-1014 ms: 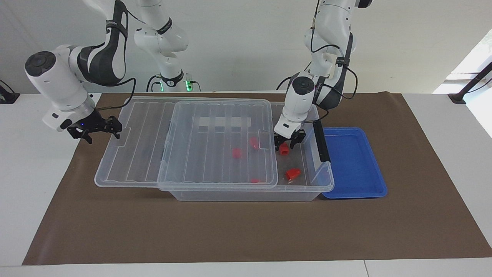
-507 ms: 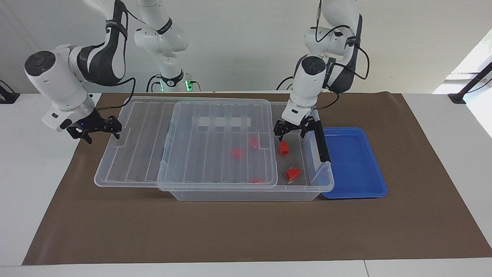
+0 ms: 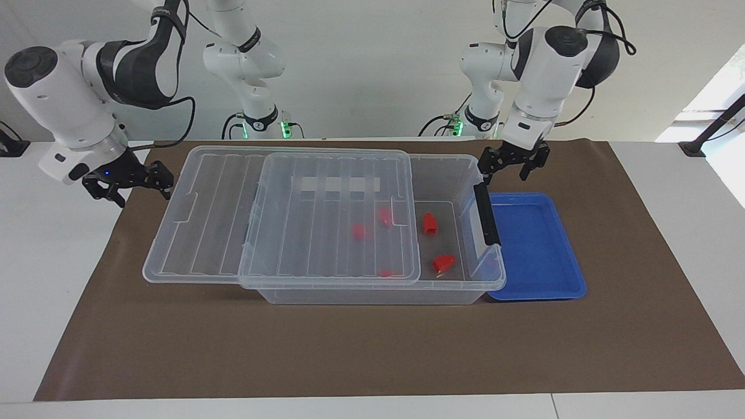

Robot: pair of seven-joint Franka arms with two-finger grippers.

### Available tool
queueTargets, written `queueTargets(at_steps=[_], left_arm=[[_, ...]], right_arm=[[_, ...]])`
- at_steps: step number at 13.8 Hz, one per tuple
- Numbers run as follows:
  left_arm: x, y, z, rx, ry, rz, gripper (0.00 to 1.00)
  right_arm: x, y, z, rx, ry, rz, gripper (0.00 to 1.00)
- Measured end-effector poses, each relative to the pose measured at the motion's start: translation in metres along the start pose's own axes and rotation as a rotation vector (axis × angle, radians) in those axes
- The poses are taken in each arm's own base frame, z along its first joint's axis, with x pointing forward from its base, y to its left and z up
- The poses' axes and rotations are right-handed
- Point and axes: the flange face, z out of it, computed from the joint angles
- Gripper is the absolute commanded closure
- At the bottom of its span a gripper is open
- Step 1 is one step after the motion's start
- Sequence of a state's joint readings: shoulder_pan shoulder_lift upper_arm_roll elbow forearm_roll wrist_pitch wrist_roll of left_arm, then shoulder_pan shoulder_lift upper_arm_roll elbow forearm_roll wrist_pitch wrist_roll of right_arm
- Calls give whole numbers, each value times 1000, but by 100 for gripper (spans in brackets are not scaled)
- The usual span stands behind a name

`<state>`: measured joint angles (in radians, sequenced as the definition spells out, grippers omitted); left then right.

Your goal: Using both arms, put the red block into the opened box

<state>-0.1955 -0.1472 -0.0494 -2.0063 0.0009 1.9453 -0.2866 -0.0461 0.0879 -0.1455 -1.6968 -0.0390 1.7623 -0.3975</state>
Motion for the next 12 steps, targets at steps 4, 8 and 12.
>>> queueTargets(at_steps=[4,8,12], left_arm=[[41,-58,-24,3,23,-23,0],[72,-105,-55,13,-2,-11,0],[81,-121,-65,16,-19,-13,0]], right_arm=[[-6,26,6,-19,-20,-19,98],[-12,39,19,-12,-37,-24,100],[-13,35,53,-15,-27,-25,100]])
